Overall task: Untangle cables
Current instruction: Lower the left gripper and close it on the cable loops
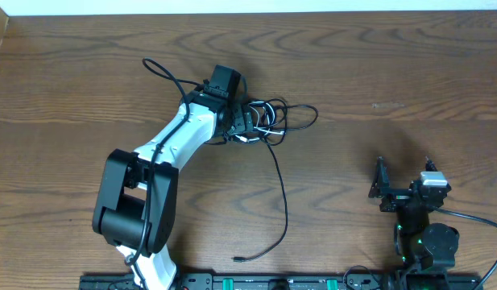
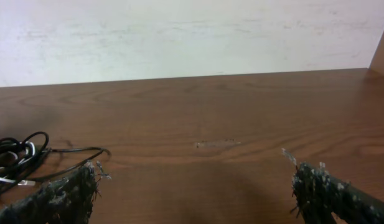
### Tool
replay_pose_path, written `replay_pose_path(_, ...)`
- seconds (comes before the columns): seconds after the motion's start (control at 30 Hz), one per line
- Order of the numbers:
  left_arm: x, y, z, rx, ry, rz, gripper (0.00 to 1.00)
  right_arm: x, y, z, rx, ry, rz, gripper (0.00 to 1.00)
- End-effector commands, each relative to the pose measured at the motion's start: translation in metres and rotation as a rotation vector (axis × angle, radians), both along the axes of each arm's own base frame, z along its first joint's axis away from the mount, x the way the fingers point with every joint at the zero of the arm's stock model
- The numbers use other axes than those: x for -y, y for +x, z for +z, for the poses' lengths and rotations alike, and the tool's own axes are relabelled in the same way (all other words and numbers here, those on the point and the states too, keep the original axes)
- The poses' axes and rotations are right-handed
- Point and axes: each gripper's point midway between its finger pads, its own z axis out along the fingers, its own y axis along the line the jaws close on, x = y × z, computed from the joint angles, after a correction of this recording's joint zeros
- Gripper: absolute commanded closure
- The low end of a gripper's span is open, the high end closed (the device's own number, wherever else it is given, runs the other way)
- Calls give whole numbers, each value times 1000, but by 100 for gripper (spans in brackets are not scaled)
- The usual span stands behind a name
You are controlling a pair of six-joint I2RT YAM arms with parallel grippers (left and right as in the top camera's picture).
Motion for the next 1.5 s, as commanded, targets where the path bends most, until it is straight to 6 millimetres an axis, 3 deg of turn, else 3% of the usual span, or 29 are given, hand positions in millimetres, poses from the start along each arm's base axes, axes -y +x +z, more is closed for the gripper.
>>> replay_pose_path(0.0,4,8,6,29,-4,12,8,0,0,0,-1,9,-1,1)
replay_pose_path(0.5,25,9,10,62,-22,1,7,0,0,-1,-1,9,-1,1)
replay_pose_path(0.8,21,12,11,114,61,76,8,0,0,-1,-1,9,-1,1)
replay_pose_path(1.13,20,8,-14,61,88,73,8,0,0,-1,-1,9,-1,1)
replay_pose_path(1.47,19,8,-14,60,89,73,8,0,0,-1,-1,9,-1,1)
